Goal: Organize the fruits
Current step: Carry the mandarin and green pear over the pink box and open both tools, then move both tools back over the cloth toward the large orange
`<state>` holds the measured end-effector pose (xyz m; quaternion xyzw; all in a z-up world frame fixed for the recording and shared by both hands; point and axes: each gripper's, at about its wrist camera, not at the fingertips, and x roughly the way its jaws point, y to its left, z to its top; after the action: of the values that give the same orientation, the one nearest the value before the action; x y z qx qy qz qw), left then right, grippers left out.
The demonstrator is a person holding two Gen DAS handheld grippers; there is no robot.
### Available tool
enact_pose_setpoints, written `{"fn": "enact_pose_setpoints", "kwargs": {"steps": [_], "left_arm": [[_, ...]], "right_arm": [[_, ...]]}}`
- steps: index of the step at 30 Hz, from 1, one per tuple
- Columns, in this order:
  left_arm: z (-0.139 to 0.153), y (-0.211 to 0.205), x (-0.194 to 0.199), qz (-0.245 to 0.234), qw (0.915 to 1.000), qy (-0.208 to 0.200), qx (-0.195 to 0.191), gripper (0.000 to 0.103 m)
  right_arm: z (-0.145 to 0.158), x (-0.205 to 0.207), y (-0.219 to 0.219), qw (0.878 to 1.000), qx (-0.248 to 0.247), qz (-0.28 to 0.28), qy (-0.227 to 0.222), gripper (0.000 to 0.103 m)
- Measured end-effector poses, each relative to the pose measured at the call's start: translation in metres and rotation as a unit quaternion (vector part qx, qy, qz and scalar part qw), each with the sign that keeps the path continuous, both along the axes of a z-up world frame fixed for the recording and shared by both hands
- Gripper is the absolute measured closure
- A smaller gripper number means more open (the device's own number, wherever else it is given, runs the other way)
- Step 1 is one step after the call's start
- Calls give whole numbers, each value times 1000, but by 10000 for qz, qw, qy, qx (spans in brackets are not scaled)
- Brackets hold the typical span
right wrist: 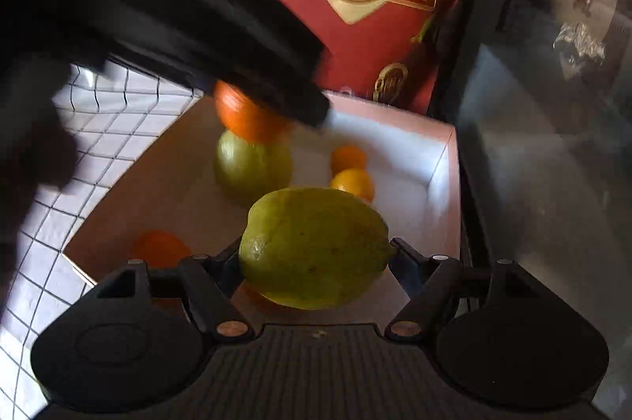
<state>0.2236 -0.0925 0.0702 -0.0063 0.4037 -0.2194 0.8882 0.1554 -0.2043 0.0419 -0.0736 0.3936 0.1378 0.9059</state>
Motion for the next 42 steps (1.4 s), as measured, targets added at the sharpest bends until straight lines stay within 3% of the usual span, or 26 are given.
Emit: {"fn": "enact_pose_setpoints", "kwargs": {"steps": [4,8,13,16,21,25,29,34,42], "left_arm": [[-21,-7,10,-136,9983,553,-121,58],[-21,-4,3,-67,9997,246,27,63],[-2,14,-17,254,9993,-142,-217,63],[11,26,-44,668,9959,-492,-358,63],[25,52,-83,972,9898,-793,-669,63],[26,91,-107,1171,9875,-665,-817,63],[15,142,-131,1554,9846,-341,-728,63],[-3,222,-166,2430,9679,-12,-648,63],[-3,330,-226,3719,9266,-140,-546,64]], "right_arm": [[0,3,3,9998,-112,189,-42,27],[-1,8,1,9996,-114,242,9,25],[1,5,-8,9996,235,72,123,25],[5,1,-12,9989,473,-40,-39,23],[10,-13,-4,9984,422,-108,-368,23],[21,-24,10,9955,453,-10,-835,23],[37,-29,28,9921,319,-40,-1215,22],[55,-39,60,9923,322,370,-1140,18],[60,-59,149,9902,135,1123,-815,18]]}}
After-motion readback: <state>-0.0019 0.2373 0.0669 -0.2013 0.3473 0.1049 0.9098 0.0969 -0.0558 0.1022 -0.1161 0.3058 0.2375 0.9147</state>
